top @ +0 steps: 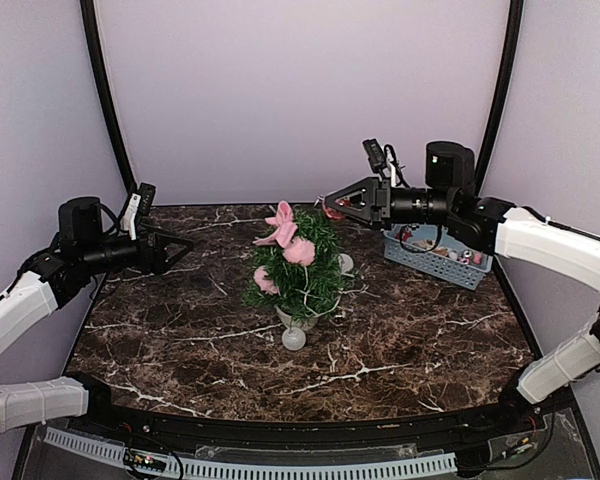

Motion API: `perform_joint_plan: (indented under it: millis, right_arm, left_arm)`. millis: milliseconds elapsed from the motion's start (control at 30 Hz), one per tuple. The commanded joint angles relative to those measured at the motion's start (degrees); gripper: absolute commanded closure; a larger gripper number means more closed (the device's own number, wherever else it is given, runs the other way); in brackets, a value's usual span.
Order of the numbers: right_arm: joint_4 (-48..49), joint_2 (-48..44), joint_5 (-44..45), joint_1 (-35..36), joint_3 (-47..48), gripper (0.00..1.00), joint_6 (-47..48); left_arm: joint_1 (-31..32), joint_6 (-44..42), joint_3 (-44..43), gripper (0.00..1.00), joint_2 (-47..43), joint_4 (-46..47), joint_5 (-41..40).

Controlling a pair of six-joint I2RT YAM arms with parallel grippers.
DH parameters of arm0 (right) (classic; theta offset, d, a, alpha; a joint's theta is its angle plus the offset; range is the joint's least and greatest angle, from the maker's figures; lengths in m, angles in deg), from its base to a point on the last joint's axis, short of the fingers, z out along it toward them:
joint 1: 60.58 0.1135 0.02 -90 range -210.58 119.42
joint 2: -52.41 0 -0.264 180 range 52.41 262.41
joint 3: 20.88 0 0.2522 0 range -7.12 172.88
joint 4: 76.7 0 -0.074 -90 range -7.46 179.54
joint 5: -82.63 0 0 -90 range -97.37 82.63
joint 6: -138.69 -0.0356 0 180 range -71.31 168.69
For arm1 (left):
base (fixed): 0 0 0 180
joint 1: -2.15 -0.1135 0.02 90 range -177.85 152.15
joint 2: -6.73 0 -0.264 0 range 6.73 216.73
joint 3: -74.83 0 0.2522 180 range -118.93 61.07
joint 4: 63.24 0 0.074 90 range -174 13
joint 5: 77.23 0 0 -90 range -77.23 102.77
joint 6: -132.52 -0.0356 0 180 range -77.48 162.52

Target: Decorate the small christmas tree

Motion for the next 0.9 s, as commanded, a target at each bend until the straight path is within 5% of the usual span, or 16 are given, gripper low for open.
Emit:
perform_joint_plan:
  millis: [0,867]
  right_arm:
    - [2.5,-0.1,-0.5,-0.9,-0.4,0.68,-0.8]
    - [-2.6,-3.8,1.8,-2.1,-4.9,0.69,-1.4]
  left_arm:
    - [0.2,-0.7,0.3,0.21,-0.1,-0.8,-0.3]
    - [0.2,-0.8,0.3,0.21,-0.3,-0.9,-0.5]
